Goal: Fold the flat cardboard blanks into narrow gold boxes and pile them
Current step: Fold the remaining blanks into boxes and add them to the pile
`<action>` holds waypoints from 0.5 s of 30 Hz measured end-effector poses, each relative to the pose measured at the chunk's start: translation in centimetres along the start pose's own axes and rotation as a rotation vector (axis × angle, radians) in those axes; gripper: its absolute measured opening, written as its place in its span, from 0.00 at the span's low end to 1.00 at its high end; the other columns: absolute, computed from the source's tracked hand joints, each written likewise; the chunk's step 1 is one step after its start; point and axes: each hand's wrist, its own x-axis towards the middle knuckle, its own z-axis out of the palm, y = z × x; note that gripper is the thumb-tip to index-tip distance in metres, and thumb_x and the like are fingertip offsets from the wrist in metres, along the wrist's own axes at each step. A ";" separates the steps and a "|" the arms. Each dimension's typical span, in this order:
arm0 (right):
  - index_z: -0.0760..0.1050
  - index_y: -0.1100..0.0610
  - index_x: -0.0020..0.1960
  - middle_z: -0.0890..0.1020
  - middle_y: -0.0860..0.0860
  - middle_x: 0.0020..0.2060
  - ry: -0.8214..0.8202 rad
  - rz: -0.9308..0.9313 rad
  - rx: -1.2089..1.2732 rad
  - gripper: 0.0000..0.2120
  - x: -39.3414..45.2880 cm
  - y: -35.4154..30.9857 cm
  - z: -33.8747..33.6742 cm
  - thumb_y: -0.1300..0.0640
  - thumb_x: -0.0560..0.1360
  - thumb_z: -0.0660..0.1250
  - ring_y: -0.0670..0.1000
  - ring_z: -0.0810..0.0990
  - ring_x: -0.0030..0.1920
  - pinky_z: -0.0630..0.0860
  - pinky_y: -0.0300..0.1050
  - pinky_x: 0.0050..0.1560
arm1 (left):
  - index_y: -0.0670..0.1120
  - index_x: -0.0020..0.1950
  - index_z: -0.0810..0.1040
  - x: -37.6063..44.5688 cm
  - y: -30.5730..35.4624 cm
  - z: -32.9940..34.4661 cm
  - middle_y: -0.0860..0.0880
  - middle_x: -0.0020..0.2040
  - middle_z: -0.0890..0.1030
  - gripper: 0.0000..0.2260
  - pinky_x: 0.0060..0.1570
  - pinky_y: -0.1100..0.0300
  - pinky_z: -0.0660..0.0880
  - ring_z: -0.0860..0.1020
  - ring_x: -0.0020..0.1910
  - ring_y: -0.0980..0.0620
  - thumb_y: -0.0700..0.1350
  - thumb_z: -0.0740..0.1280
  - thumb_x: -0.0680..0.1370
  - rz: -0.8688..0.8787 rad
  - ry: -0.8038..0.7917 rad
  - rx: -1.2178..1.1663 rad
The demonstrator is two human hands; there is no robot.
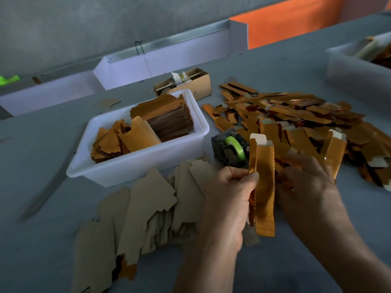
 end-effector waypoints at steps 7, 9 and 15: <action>0.75 0.45 0.36 0.76 0.47 0.38 -0.016 -0.020 0.461 0.03 -0.6 1.0 -2.9 0.49 0.68 0.66 0.50 0.76 0.38 0.74 0.47 0.36 | 0.44 0.46 0.79 -0.1 0.7 -0.4 0.47 0.40 0.84 0.00 0.34 0.64 0.78 0.82 0.36 0.53 0.41 0.69 0.76 -0.066 -0.071 -0.063; 0.78 0.41 0.39 0.80 0.46 0.38 -0.166 0.006 0.726 0.07 -0.6 0.8 -3.8 0.45 0.61 0.66 0.49 0.78 0.39 0.74 0.46 0.38 | 0.42 0.47 0.79 -0.5 0.8 -0.6 0.45 0.42 0.85 0.02 0.42 0.59 0.81 0.84 0.40 0.50 0.38 0.69 0.75 -0.076 -0.102 -0.107; 0.81 0.38 0.40 0.83 0.43 0.40 -0.327 -0.193 0.767 0.14 -0.6 0.3 -4.0 0.40 0.56 0.64 0.42 0.80 0.40 0.76 0.44 0.39 | 0.41 0.45 0.81 -1.6 0.8 -1.2 0.45 0.41 0.85 0.01 0.41 0.61 0.81 0.85 0.41 0.49 0.37 0.69 0.75 -0.029 -0.116 -0.125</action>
